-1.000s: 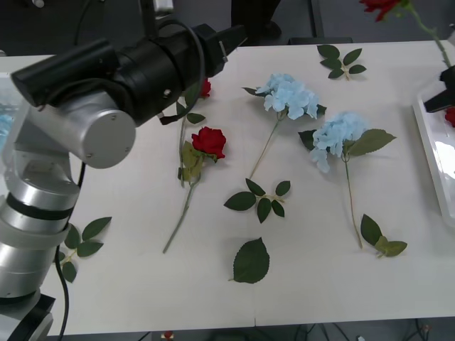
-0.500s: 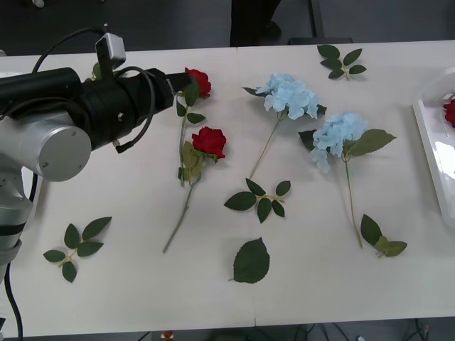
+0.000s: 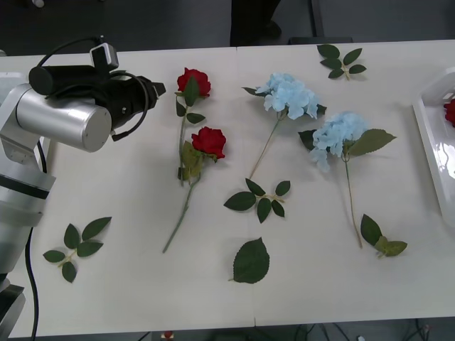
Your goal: Place the red flowers into the right box and the blue flowers into the left box. If a person shows an open palm, hand one flower to the person first, then continue sorting.
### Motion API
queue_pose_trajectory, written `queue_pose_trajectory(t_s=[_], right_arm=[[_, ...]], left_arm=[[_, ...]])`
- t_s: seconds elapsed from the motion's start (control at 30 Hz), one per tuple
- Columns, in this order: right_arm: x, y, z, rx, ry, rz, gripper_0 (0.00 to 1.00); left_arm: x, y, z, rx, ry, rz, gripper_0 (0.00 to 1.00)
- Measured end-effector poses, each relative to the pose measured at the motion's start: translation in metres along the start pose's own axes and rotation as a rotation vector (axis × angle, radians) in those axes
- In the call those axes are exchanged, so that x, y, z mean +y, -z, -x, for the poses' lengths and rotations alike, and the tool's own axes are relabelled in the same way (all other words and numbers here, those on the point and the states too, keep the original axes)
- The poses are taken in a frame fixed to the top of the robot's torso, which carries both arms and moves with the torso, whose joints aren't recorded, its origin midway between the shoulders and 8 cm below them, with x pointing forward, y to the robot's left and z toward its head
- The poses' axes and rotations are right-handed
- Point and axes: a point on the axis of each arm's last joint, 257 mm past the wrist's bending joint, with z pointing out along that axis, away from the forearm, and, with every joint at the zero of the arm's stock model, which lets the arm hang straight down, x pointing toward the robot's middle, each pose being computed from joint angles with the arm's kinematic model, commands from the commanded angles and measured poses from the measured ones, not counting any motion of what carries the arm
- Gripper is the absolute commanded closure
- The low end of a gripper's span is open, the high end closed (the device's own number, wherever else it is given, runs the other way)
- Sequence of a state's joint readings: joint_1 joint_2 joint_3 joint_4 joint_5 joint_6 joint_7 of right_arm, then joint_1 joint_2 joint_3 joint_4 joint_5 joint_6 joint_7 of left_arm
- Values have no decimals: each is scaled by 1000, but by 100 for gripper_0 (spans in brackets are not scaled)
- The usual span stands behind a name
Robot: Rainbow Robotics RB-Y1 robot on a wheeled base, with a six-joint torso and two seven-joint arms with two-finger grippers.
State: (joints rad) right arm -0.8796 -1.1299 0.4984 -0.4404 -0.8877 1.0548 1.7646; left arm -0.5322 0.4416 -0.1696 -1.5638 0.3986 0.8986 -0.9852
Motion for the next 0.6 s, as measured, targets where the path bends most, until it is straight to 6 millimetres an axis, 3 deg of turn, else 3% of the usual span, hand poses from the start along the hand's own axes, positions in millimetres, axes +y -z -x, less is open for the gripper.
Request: queue_pose_trajectory(t_s=[0.13, 0.3, 0.33, 0.37, 0.43, 0.6], right_arm=[[1, -7, -2, 4, 25, -28, 100], [14, -15, -6, 10, 38, -24, 100], [15, -17, -6, 8, 44, -29, 92], [16, -19, -6, 5, 51, -36, 77], [20, -22, -6, 3, 62, -40, 61], [35, -30, -6, -9, 86, -28, 44]], left_arm=[[10, -13, -9, 18, -58, 44, 0], [7, -34, -25, 26, -120, 45, 0], [6, -38, -29, 29, -133, 46, 0], [6, -42, -33, 36, -147, 49, 0], [5, -49, -41, 56, -171, 59, 0], [3, -65, -55, 104, -196, 85, 0]])
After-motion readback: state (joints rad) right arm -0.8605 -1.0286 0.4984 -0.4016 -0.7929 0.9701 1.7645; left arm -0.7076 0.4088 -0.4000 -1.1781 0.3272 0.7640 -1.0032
